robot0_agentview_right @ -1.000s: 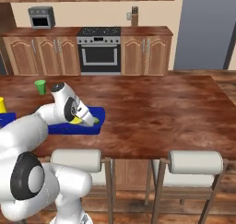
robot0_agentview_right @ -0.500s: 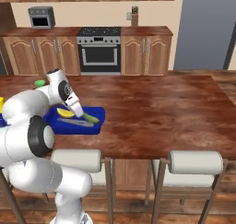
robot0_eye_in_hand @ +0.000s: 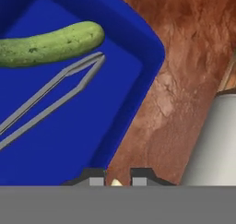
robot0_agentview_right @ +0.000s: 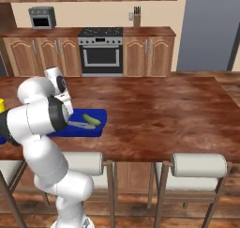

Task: Gather the lemon wedge and cucumber from the fridge and place them on a tray on the dining counter. Then gather the fishs from the fridge and place them on the other tray.

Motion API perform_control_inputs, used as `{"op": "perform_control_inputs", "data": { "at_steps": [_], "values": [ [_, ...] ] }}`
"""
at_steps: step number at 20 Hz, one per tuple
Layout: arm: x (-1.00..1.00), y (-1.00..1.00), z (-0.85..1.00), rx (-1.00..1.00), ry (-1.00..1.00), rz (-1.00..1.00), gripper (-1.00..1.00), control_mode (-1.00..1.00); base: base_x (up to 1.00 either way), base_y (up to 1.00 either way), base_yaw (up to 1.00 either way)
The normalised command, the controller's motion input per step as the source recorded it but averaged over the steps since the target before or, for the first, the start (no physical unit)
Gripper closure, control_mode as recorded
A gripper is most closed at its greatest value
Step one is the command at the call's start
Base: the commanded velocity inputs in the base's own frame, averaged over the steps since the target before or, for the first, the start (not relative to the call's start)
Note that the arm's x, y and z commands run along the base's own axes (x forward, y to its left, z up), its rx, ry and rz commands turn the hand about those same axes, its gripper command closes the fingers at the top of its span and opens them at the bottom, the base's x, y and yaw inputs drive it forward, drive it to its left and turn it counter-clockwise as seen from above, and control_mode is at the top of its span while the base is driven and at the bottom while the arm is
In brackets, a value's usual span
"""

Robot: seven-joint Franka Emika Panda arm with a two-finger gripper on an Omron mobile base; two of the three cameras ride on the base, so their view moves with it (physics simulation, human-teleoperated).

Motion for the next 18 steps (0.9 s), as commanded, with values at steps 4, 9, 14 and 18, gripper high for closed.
{"op": "perform_control_inputs", "data": {
  "at_steps": [4,9,14,18],
  "values": [
    [0.23,0.34,-0.36,0.00,0.09,-0.11,1.00,-1.00,0.00,0.00,0.00],
    [0.26,0.10,-0.33,0.00,0.07,-0.11,1.00,-1.00,0.00,0.00,0.00],
    [0.33,0.00,-0.32,0.00,0.06,-0.11,1.00,-1.00,0.00,0.00,0.00],
    [0.23,0.01,-0.34,0.00,0.05,-0.10,1.00,-1.00,0.00,0.00,0.00]
  ]
}}
